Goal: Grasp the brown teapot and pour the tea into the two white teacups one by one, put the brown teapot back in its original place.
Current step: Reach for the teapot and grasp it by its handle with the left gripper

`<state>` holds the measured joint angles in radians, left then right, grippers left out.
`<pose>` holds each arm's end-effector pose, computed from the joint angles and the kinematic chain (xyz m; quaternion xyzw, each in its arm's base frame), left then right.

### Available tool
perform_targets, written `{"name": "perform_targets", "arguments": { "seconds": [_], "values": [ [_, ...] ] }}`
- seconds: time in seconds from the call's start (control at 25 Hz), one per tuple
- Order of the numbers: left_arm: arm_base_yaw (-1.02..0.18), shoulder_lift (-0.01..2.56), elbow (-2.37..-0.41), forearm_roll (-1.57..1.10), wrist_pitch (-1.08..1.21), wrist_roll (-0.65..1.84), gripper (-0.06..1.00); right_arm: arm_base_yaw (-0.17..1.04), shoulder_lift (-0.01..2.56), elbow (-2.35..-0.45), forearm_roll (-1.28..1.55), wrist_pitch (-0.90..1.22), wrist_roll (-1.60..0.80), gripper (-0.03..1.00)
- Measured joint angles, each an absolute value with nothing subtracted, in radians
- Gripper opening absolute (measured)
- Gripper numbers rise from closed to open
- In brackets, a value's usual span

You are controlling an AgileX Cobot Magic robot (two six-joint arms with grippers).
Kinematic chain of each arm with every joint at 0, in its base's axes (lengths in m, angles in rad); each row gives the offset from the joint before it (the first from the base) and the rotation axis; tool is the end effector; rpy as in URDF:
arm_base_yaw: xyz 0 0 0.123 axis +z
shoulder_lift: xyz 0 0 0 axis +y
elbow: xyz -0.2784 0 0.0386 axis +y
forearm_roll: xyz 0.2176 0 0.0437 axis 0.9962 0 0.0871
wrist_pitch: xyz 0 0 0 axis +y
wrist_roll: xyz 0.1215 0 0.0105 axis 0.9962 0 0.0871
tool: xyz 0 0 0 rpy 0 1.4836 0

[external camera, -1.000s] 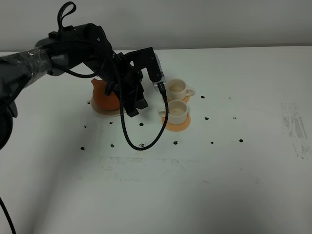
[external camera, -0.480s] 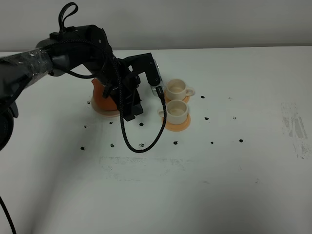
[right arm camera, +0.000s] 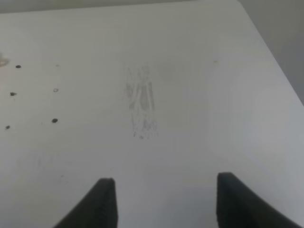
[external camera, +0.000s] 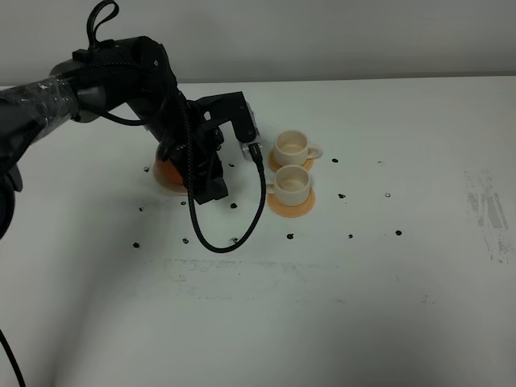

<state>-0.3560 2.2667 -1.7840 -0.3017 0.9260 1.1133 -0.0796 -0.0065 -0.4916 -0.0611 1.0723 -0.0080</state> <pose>0.4143 -0.1850 0.1355 0.6021 0.7780 -0.0757 0.1624 -0.0013 -0.0065 0.2451 0.0320 0.8557 -0.0531 0.5137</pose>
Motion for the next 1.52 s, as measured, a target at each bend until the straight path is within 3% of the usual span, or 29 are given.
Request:
{"name": "perform_targets", "arguments": {
  "seconds": [0.88, 1.52],
  "values": [
    [-0.313, 2.245, -1.784, -0.275, 0.962, 1.111, 0.43, -0.08, -0.006, -0.492, -0.061, 1.072, -0.008, 0.45],
    [-0.363, 2.245, -1.784, -0.352, 0.901, 1.135, 0.43, -0.08, -0.006, -0.492, -0.061, 1.072, -0.008, 0.45]
  ]
}}
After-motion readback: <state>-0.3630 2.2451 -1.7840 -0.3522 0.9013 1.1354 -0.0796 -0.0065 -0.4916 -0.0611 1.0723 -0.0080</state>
